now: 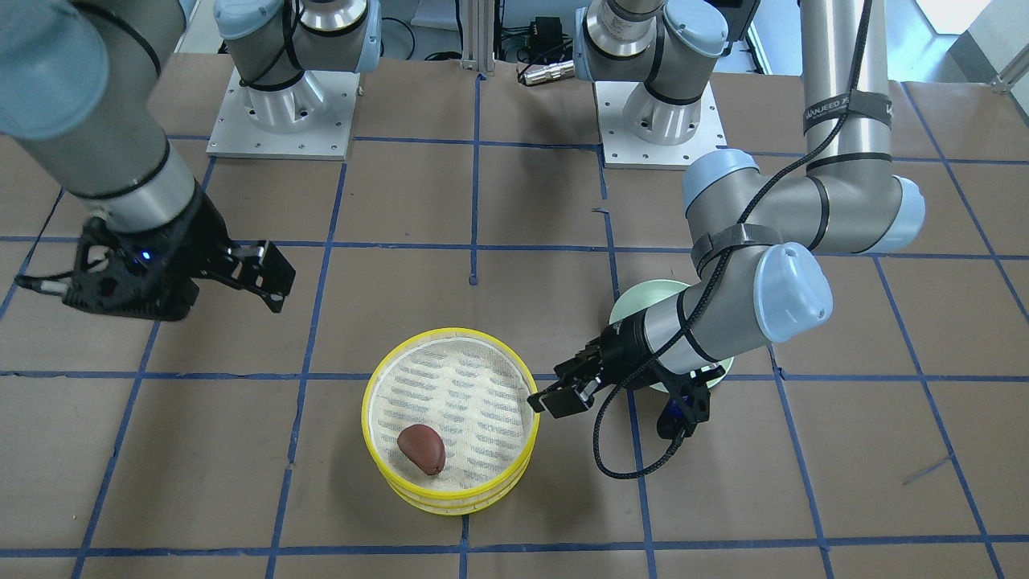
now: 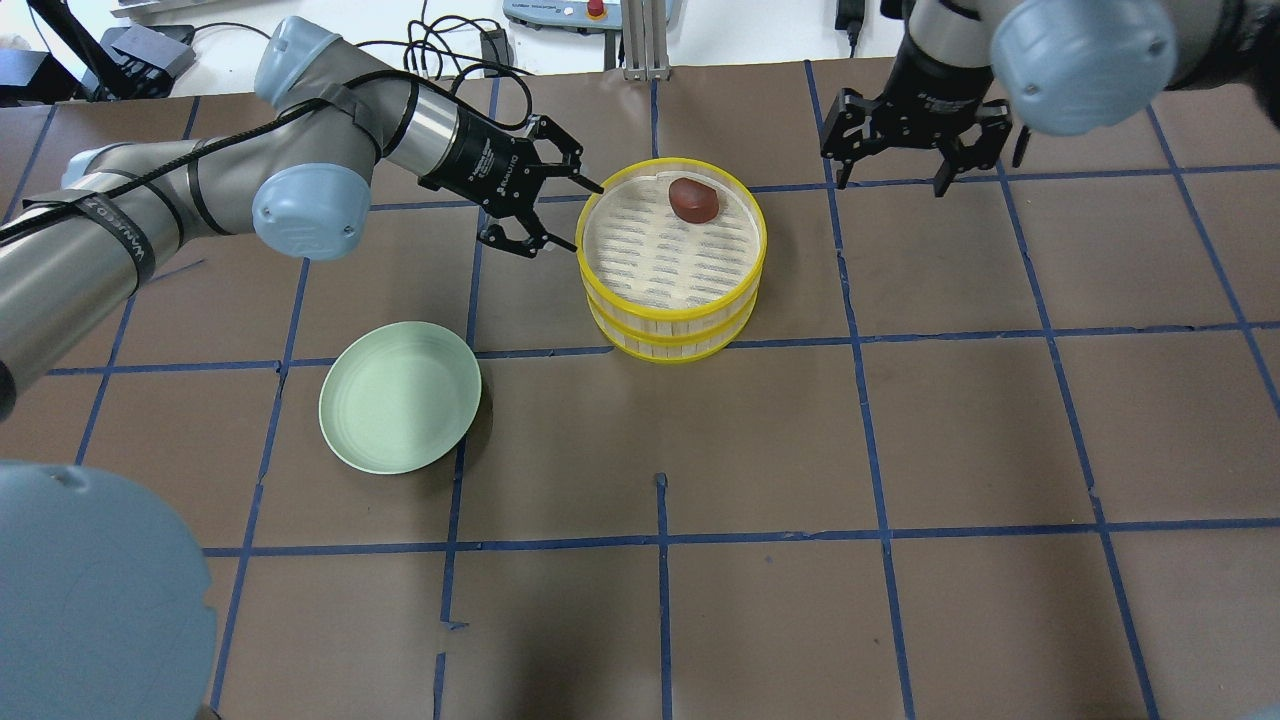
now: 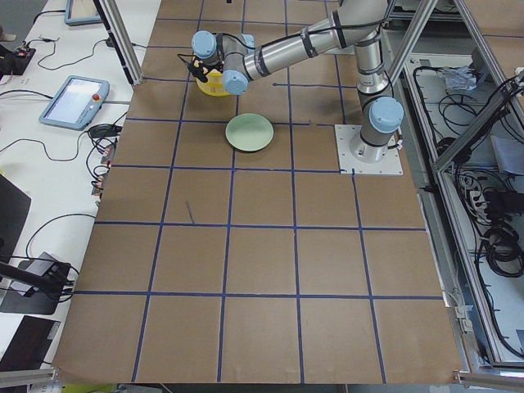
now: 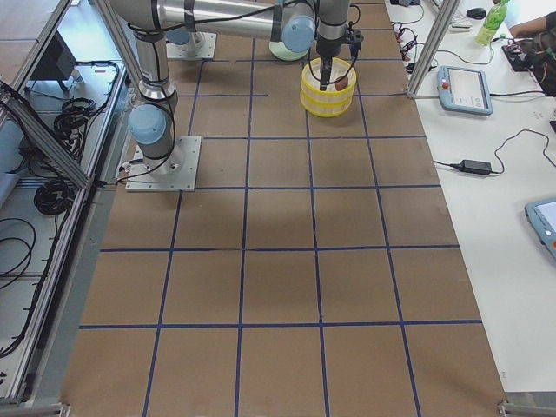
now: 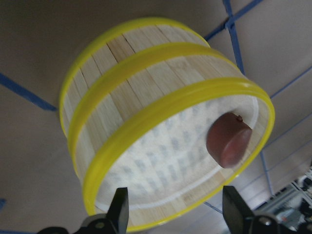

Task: Stack buns with steamer

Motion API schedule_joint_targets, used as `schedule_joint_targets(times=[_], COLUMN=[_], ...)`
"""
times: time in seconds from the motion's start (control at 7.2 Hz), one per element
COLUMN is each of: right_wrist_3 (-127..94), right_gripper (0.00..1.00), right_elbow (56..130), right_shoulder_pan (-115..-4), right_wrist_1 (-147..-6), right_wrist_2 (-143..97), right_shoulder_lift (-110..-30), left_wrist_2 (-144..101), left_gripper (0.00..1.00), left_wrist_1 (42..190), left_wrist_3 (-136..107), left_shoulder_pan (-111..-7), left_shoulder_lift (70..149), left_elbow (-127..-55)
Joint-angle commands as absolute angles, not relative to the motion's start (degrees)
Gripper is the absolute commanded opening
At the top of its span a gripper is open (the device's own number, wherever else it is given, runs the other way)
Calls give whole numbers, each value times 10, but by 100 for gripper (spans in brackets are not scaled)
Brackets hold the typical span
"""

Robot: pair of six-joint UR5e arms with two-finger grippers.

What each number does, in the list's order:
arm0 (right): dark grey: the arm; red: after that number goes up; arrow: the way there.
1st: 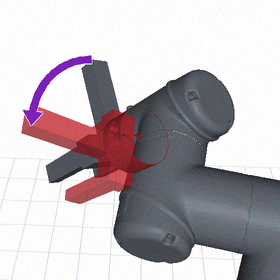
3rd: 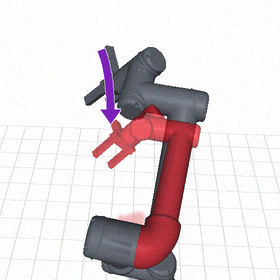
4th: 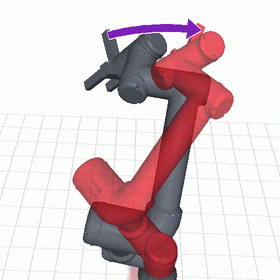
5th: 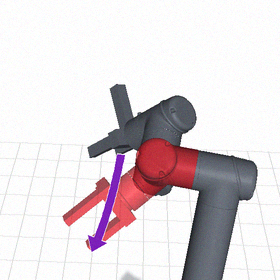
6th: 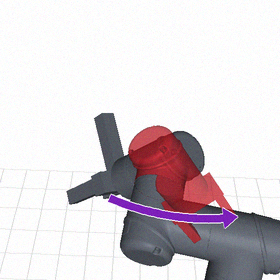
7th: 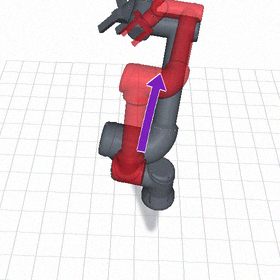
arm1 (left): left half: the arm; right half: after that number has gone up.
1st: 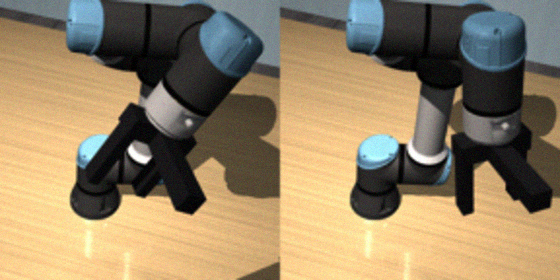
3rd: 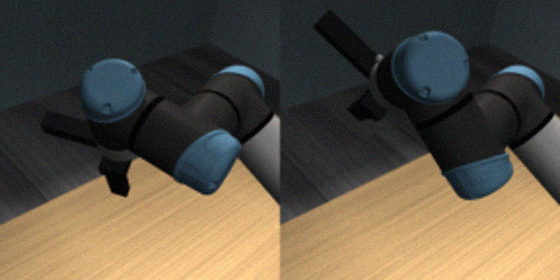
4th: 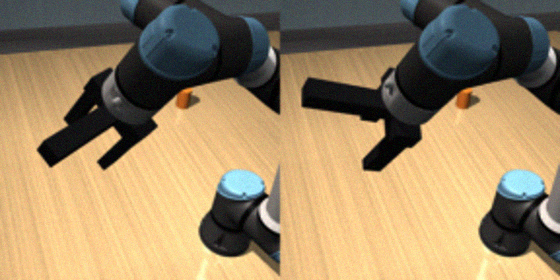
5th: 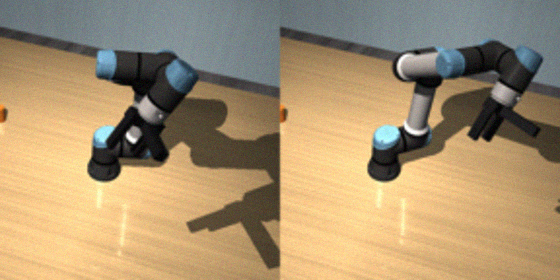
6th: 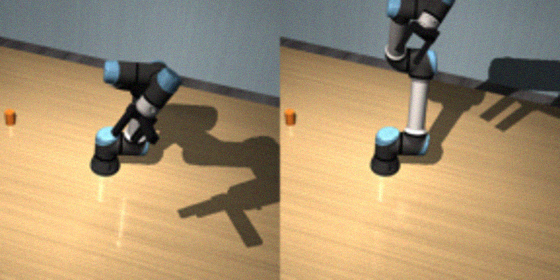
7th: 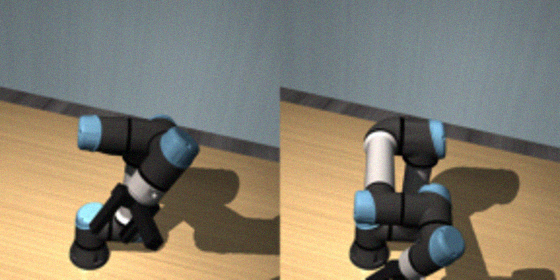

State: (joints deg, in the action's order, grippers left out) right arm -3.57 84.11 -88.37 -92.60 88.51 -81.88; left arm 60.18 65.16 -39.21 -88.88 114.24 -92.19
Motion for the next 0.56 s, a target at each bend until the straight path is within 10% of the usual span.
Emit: schedule_joint_targets(times=[0.0,0.42], right_wrist_3=[-12,-9], right_gripper=[100,100], right_elbow=[817,817], right_shoulder_pan=[-887,-894], right_wrist_1=[-812,-806], right_wrist_2=[897,894], right_shoulder_lift=[-890,-888], left_wrist_2=[747,857], left_gripper=[73,91], left_wrist_1=[734,1027], left_wrist_3=[-238,-83], left_shoulder_pan=[-890,-909], left_shoulder_lift=[1135,1075], left_elbow=[-877,-710])
